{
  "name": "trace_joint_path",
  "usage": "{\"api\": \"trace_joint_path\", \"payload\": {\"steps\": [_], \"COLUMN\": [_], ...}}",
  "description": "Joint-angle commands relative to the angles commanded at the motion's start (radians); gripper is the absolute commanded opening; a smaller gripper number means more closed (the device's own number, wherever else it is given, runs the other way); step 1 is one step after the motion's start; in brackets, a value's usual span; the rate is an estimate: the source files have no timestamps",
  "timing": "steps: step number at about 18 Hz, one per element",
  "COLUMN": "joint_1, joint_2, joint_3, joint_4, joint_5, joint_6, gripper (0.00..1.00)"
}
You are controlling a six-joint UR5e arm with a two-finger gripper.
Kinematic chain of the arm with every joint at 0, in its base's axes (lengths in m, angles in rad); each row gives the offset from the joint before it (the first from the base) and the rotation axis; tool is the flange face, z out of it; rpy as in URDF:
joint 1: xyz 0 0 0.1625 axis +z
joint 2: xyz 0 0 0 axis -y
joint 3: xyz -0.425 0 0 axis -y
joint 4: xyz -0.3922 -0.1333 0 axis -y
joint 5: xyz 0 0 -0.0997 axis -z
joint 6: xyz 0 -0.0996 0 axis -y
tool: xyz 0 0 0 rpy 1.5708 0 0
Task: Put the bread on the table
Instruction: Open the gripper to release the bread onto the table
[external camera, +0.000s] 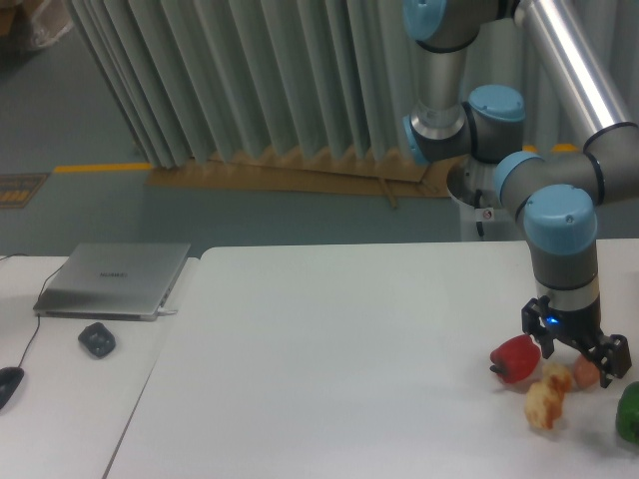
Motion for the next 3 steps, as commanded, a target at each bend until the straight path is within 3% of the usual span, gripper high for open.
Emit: {"api": "trace_joint_path", "payload": {"steps": [3], "joint_1": [0.005], "joint_2": [0.014], "joint_3": [-0.006], "joint_4": [-0.003], "joint_5": [-0.018], "joint_6": [0.002], "gripper": [1.00]}}
